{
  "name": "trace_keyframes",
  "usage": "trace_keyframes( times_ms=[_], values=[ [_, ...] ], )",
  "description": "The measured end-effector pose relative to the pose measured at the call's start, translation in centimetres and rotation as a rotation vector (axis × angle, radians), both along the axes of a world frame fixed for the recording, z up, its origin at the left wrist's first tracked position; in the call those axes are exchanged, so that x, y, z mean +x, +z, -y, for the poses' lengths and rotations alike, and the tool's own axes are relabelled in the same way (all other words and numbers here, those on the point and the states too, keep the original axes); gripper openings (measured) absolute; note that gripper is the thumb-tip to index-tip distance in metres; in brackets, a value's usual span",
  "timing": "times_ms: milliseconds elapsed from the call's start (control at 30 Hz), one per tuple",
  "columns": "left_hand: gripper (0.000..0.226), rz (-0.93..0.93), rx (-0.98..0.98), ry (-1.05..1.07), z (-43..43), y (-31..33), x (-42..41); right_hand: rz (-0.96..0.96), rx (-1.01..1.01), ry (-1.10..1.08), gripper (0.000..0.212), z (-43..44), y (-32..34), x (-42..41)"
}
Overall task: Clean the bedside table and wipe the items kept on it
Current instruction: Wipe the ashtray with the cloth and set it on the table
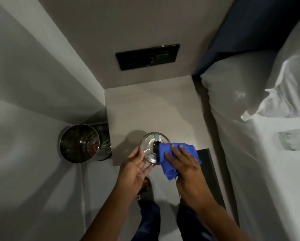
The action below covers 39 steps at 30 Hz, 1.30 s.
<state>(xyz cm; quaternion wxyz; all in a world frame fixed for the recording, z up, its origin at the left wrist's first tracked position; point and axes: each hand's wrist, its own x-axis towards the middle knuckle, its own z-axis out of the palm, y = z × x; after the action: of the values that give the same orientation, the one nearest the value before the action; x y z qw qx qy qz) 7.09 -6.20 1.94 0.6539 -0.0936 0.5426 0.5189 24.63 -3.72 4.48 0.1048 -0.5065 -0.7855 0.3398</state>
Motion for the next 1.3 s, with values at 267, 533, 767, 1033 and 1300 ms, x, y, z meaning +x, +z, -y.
trace_keyframes(
  times_ms=[267,533,767,1033,1300],
  values=[
    [0.035,-0.158,-0.073,-0.056,-2.8,-1.8,-5.8,-0.053,-0.137,0.005,0.068,-3.3,-1.6,-8.5],
    [0.024,-0.339,-0.157,0.105,-13.1,-10.2,-14.2,-0.247,-0.2,-0.077,0.063,-2.2,-2.4,-6.0],
    [0.047,-0.391,-0.116,0.179,-17.5,-11.7,-15.8,-0.324,-0.314,-0.169,0.051,-0.8,-3.5,-3.0],
    [0.036,-0.809,-0.205,-0.225,-15.9,-10.2,-14.5,-0.269,-0.297,-0.314,0.088,-2.2,-1.8,-1.3],
    [0.028,-0.84,0.167,-0.548,-12.0,-3.4,1.6,-0.288,-0.373,-0.67,0.047,-1.9,1.6,4.2]
  ],
)
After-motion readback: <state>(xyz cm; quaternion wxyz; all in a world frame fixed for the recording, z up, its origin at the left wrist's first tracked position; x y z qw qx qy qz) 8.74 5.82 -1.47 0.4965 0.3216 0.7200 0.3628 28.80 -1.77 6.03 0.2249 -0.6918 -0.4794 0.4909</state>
